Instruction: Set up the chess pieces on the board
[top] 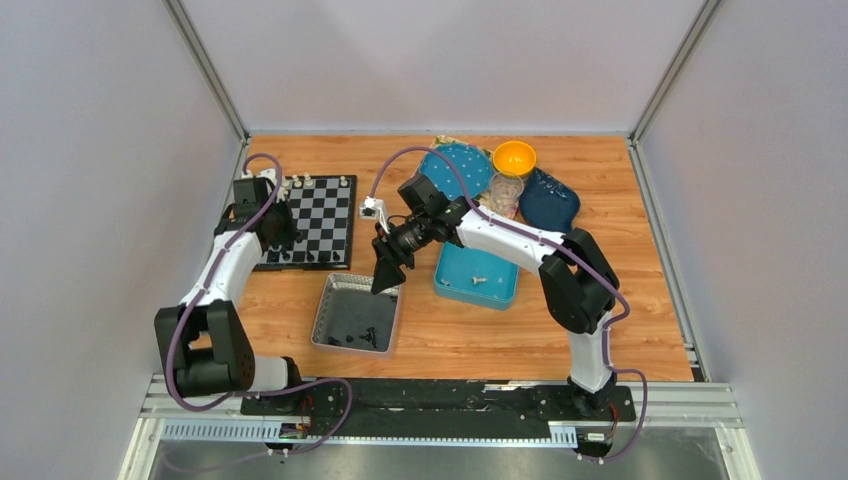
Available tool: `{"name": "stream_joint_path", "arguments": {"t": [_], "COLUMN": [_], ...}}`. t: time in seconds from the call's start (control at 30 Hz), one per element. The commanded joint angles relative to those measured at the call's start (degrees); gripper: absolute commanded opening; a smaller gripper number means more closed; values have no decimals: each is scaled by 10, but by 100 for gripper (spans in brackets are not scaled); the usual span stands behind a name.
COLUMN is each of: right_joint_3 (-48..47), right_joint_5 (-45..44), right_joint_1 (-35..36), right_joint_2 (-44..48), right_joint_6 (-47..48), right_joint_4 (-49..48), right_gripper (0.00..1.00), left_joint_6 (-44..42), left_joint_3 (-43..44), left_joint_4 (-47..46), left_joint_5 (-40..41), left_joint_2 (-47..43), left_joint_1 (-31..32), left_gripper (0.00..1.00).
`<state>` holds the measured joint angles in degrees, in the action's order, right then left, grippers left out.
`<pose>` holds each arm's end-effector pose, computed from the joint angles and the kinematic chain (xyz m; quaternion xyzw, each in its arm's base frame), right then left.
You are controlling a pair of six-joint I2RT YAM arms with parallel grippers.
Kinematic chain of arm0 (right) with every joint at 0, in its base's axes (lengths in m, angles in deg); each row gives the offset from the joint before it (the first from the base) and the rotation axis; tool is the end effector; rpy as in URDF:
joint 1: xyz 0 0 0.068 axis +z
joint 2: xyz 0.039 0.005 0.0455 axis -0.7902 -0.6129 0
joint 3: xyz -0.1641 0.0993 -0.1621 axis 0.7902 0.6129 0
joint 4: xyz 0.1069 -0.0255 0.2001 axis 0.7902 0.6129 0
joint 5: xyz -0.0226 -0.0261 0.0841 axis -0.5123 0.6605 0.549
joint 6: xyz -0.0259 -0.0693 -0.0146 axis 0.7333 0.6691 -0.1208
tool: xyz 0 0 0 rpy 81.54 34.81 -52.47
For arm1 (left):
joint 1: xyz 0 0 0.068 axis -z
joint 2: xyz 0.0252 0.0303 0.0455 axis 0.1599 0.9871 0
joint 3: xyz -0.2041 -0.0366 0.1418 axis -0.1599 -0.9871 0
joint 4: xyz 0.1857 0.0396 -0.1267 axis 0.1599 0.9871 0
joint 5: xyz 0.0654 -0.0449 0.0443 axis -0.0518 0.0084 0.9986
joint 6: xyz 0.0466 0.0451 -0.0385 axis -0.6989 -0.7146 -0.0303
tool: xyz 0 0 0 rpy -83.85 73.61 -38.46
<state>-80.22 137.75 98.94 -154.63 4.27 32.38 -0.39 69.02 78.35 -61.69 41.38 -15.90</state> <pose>0.2345 0.3263 0.2239 -0.5110 0.6730 0.5192 0.1278 0.2738 0.0245 0.2176 -0.1415 0.9204 -0.0771 0.3562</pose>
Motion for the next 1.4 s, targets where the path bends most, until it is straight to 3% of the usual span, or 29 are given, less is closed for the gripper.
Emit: {"name": "stream_joint_path", "arguments": {"t": [0.0,0.67,1.37], "right_joint_3": [2,-8,-14], "right_joint_5": [6,6,7], "right_joint_1": [1,1,0], "right_joint_2": [39,24,15], "right_joint_6": [17,16,18], "right_joint_4": [-3,3,10], "right_gripper": [63,63,63], "left_joint_6": [-33,-75,-78], "left_joint_3": [17,20,4], "left_joint_4": [-70,-124,-131], "left_joint_5": [14,36,37], "left_joint_2": [34,130,151], "left_joint_1": [3,3,4], "left_gripper": [0,1,11]}}
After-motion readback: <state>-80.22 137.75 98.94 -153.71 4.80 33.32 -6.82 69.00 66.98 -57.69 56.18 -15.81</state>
